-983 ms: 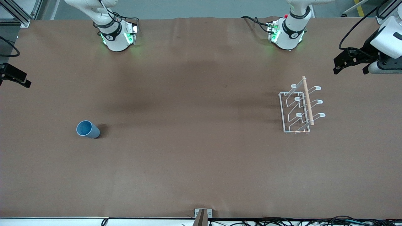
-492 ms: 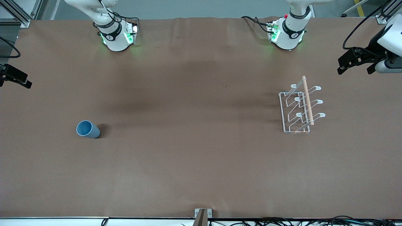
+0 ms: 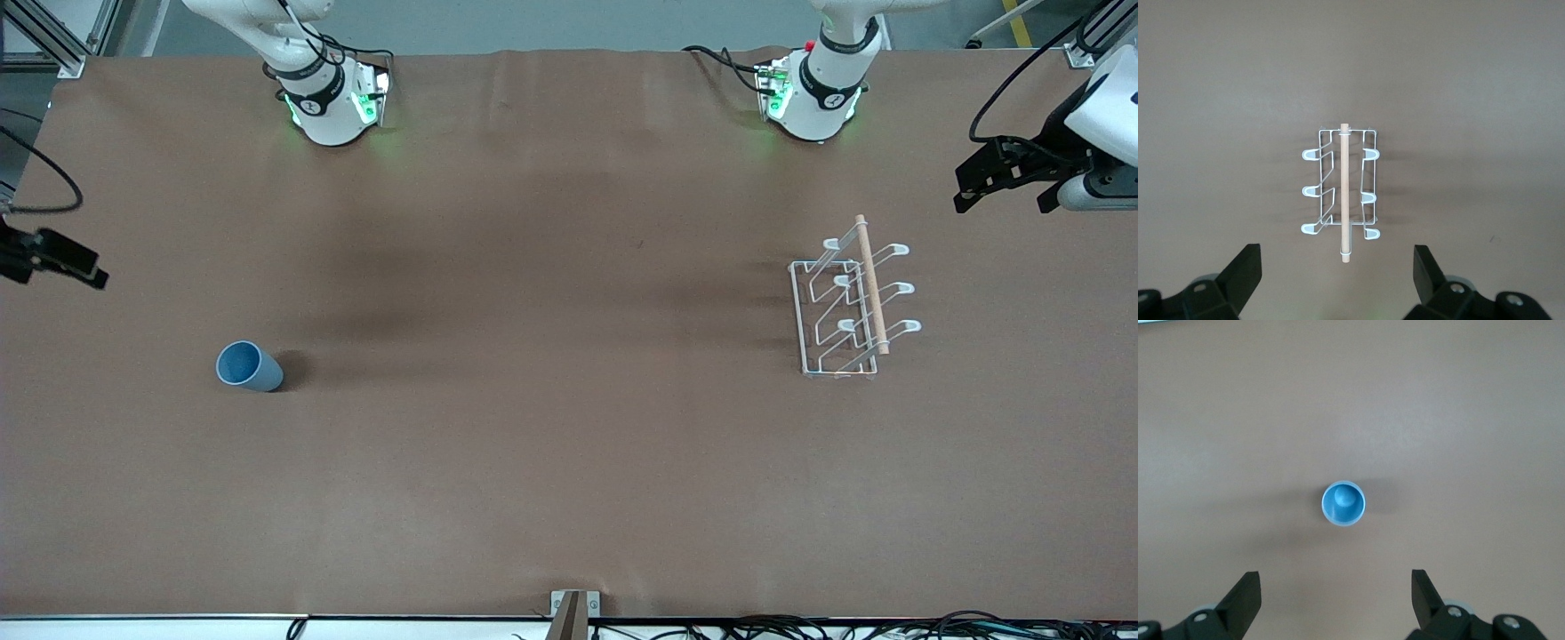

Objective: Hang cup on cup holder
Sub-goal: 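Lower the open right gripper around the blue cup's rim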

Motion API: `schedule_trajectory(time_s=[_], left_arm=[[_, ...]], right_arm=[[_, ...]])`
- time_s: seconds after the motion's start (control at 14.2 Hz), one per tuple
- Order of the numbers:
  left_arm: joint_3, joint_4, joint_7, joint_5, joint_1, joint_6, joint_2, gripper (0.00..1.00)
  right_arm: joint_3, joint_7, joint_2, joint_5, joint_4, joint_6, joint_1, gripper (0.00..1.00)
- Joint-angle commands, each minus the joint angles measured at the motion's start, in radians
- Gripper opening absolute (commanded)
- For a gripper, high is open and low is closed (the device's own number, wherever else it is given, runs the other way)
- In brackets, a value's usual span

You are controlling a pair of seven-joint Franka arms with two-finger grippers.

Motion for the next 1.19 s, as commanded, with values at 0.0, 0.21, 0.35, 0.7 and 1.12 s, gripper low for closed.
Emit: schedule_trajectory(time_s=[0.0, 0.21, 0.35, 0.7, 1.12], left_arm=[[-0.004, 0.028, 0.016, 0.018, 0.006, -0.012, 0.014, 1.00], [-0.004, 0.028, 0.016, 0.009, 0.004, -0.012, 0.016, 1.00], [-0.005, 0.029, 0.013, 0.007, 0.001, -0.012, 0.022, 1.00], [-0.005, 0.030, 0.011, 0.002, 0.000, -0.012, 0.025, 1.00], [-0.005, 0.028, 0.015, 0.003, 0.001, -0.012, 0.023, 1.00]], right_arm=[[0.002, -0.001, 0.055, 0.012, -0.083, 0.136, -0.014, 1.00], [0.002, 0.002, 0.170, 0.012, -0.083, 0.206, -0.015, 1.00], [0.002, 0.003, 0.247, 0.012, -0.081, 0.265, -0.024, 1.00], [0.002, -0.001, 0.304, 0.014, -0.124, 0.276, -0.040, 0.99], [0.005, -0.009, 0.308, 0.014, -0.213, 0.280, -0.046, 0.97]])
